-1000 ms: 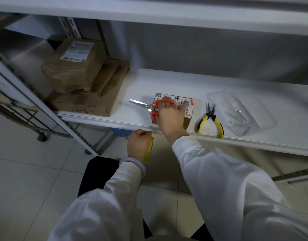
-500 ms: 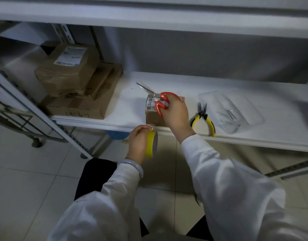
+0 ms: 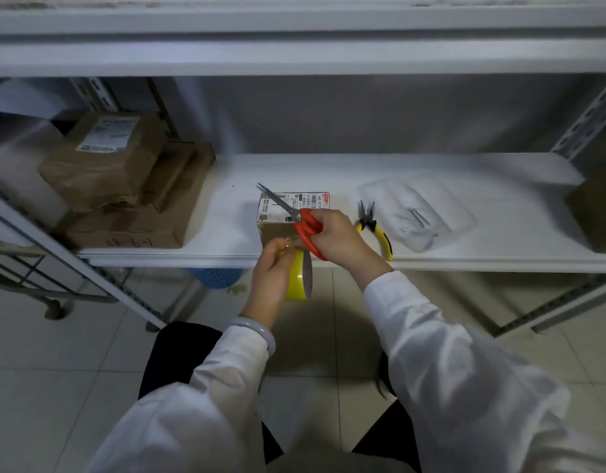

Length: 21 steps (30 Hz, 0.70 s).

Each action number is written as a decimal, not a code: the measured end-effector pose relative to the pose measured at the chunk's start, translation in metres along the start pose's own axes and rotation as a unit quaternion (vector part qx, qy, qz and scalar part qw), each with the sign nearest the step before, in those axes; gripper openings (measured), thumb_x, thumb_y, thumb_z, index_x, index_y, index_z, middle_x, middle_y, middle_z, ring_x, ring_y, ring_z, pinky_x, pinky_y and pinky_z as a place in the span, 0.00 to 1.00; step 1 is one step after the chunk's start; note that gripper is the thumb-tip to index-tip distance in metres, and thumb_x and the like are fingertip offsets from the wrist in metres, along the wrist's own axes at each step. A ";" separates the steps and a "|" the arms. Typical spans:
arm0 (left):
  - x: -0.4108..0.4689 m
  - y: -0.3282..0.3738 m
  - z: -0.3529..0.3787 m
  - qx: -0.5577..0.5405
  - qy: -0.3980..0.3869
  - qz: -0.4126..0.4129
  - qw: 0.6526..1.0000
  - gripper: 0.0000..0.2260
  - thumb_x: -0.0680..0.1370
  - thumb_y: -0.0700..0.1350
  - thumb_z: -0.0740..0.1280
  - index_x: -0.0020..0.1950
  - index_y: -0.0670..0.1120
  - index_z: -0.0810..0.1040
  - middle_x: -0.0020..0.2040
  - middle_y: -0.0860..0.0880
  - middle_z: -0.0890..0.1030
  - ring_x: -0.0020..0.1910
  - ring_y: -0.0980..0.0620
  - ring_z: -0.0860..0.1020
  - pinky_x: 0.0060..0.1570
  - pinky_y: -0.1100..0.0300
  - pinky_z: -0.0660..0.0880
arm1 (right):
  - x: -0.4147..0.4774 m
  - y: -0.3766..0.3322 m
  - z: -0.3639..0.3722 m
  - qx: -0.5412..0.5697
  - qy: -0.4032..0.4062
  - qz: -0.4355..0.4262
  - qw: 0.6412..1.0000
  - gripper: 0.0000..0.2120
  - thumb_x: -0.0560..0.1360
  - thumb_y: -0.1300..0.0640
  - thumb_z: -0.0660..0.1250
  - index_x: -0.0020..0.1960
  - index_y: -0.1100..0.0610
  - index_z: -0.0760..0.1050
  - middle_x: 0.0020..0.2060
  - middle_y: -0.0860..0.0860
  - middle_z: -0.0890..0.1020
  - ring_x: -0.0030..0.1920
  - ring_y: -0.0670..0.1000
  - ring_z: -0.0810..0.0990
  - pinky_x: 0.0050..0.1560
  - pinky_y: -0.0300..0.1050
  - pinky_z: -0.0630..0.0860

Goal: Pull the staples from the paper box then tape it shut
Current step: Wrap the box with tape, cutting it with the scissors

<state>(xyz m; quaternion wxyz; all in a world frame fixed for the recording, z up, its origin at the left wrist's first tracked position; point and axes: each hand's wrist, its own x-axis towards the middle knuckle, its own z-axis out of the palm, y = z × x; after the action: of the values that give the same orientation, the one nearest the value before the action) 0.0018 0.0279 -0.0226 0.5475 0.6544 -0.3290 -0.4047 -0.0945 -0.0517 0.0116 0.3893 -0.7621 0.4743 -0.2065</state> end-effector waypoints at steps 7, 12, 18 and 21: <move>-0.005 0.002 0.003 -0.103 -0.131 -0.040 0.985 0.15 0.72 0.37 0.70 0.54 0.52 0.74 0.55 0.46 0.78 0.54 0.49 0.77 0.58 0.53 0.73 | -0.009 -0.001 -0.013 0.056 0.037 -0.039 0.997 0.07 0.71 0.63 0.71 0.40 0.55 0.75 0.29 0.44 0.73 0.32 0.44 0.71 0.34 0.38 0.68; -0.001 -0.002 0.007 -0.110 -0.078 -0.168 0.977 0.10 0.73 0.39 0.70 0.53 0.41 0.77 0.47 0.43 0.80 0.51 0.43 0.78 0.57 0.50 0.74 | -0.011 -0.007 -0.021 0.065 0.069 -0.078 0.992 0.06 0.71 0.64 0.70 0.41 0.56 0.76 0.30 0.43 0.72 0.31 0.41 0.72 0.35 0.35 0.69; 0.004 -0.001 0.021 0.004 -0.034 -0.081 0.996 0.06 0.72 0.47 0.72 0.38 0.52 0.75 0.45 0.47 0.79 0.50 0.45 0.77 0.55 0.49 0.74 | 0.006 0.013 -0.034 0.079 0.081 0.002 0.994 0.12 0.71 0.62 0.72 0.35 0.49 0.73 0.30 0.46 0.76 0.32 0.47 0.77 0.37 0.43 0.78; 0.010 0.001 0.030 -0.013 -0.001 -0.074 0.997 0.12 0.76 0.50 0.66 0.33 0.50 0.77 0.36 0.49 0.78 0.42 0.48 0.76 0.51 0.51 0.73 | 0.016 0.023 -0.038 0.110 0.071 0.046 0.990 0.11 0.68 0.60 0.75 0.35 0.51 0.74 0.31 0.47 0.77 0.36 0.50 0.78 0.47 0.49 0.79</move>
<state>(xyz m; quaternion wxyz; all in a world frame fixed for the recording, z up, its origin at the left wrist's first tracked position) -0.0203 0.0055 -0.0251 0.5239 0.6695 -0.2753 -0.4488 -0.1257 -0.0869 0.0156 0.4453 -0.6757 0.5095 -0.2925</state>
